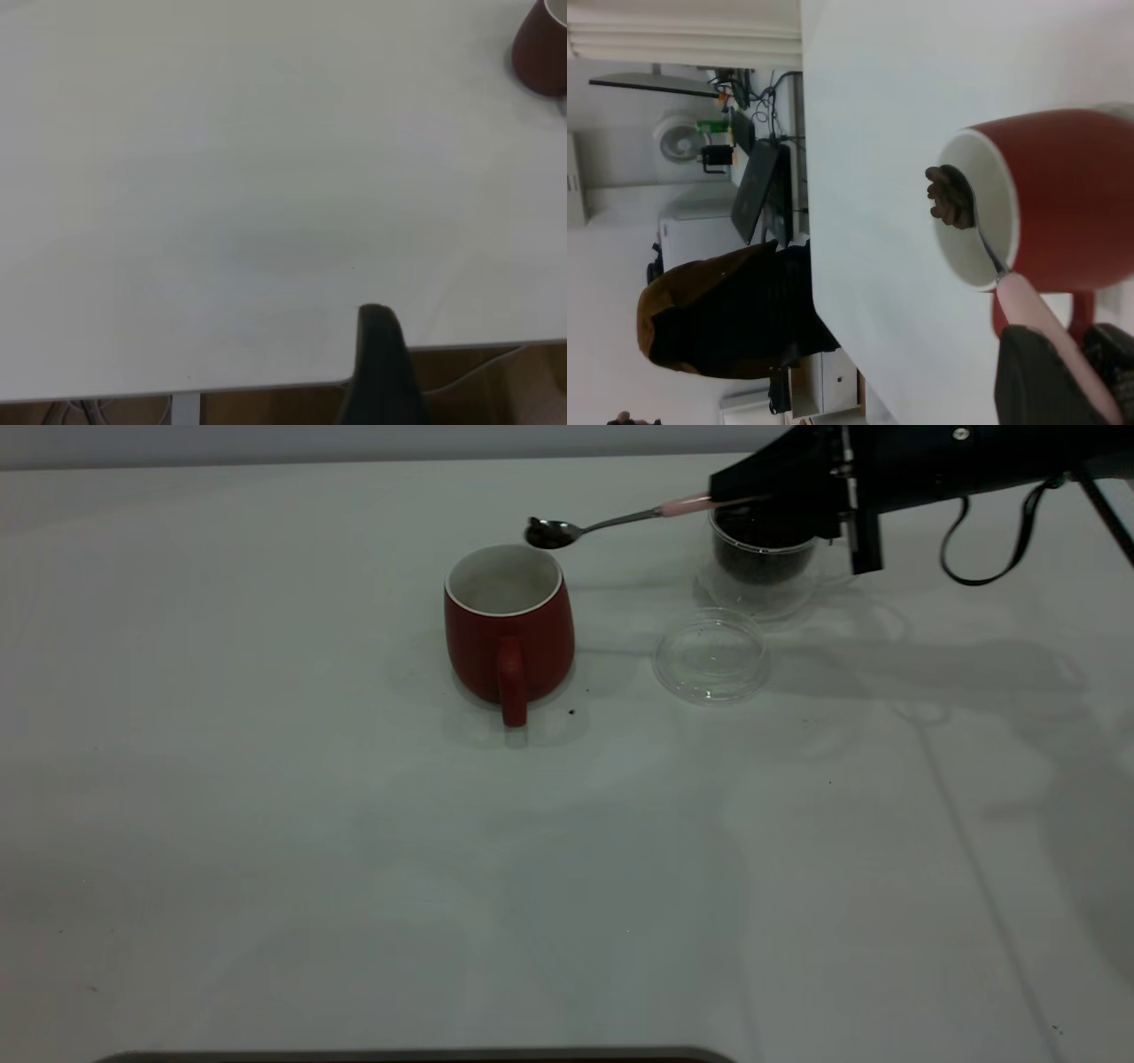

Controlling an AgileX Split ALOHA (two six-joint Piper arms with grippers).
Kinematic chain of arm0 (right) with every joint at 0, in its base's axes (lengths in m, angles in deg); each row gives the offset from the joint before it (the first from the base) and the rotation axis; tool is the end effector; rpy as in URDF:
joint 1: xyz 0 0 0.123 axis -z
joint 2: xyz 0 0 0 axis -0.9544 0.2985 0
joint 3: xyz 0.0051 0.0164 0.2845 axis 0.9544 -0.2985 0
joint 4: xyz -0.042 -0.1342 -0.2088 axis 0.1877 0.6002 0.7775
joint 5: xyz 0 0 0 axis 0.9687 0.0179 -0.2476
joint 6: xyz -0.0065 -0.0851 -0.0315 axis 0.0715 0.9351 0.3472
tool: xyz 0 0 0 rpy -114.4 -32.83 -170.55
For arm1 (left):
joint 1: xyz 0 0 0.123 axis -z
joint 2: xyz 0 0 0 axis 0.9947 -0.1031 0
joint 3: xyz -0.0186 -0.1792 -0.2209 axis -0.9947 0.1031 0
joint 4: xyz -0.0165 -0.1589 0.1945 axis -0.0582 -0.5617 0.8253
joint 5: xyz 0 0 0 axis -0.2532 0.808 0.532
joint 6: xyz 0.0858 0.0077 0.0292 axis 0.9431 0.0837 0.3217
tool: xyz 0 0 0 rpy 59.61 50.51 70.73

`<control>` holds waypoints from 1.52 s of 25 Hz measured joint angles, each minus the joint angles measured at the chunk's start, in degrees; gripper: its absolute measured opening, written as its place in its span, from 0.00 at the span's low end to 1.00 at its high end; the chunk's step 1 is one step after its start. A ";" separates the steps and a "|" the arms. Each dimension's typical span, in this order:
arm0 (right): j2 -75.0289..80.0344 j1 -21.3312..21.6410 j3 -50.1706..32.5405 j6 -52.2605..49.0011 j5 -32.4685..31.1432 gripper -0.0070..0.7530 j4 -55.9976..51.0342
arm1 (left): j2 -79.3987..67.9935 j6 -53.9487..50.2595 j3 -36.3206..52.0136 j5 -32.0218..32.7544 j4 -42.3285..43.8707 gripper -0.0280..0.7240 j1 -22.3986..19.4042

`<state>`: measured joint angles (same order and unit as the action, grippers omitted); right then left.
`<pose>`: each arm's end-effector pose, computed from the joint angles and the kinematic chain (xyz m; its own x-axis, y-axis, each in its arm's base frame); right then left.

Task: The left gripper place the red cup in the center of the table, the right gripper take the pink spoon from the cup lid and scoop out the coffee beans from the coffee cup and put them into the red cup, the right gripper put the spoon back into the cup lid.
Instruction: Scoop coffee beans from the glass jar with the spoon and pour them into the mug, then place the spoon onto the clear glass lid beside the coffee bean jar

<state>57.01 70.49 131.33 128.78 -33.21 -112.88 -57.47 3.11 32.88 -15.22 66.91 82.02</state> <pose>0.4290 0.0990 0.0408 -0.9787 0.1732 -0.1107 -0.0428 0.3551 0.9338 -0.0099 -0.0053 0.2674 -0.5179 0.0313 -0.8549 0.0374 0.9992 0.0140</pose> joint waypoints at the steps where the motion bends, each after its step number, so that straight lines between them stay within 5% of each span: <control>1: 0.00 -0.64 0.00 0.44 0.00 0.16 -0.67 | 0.00 0.00 0.00 0.00 0.00 0.82 0.00; 11: 0.00 -3.10 0.00 11.55 0.00 0.16 -3.57 | 0.00 0.00 0.00 0.00 0.00 0.82 0.00; 24: 0.00 -3.10 0.00 38.12 3.38 0.16 -3.81 | 0.00 -0.13 0.00 0.00 0.00 0.82 0.00; 28: 0.00 -3.10 0.00 35.43 2.39 0.16 -3.82 | 0.00 -0.13 0.00 0.00 0.00 0.82 0.00; 38: -8.94 0.93 -1.66 9.10 -0.12 0.16 9.41 | 0.00 -0.13 0.00 0.00 0.00 0.82 0.00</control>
<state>48.07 71.42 129.67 137.88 -33.34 -103.47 -57.47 2.98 32.88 -15.22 66.91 82.02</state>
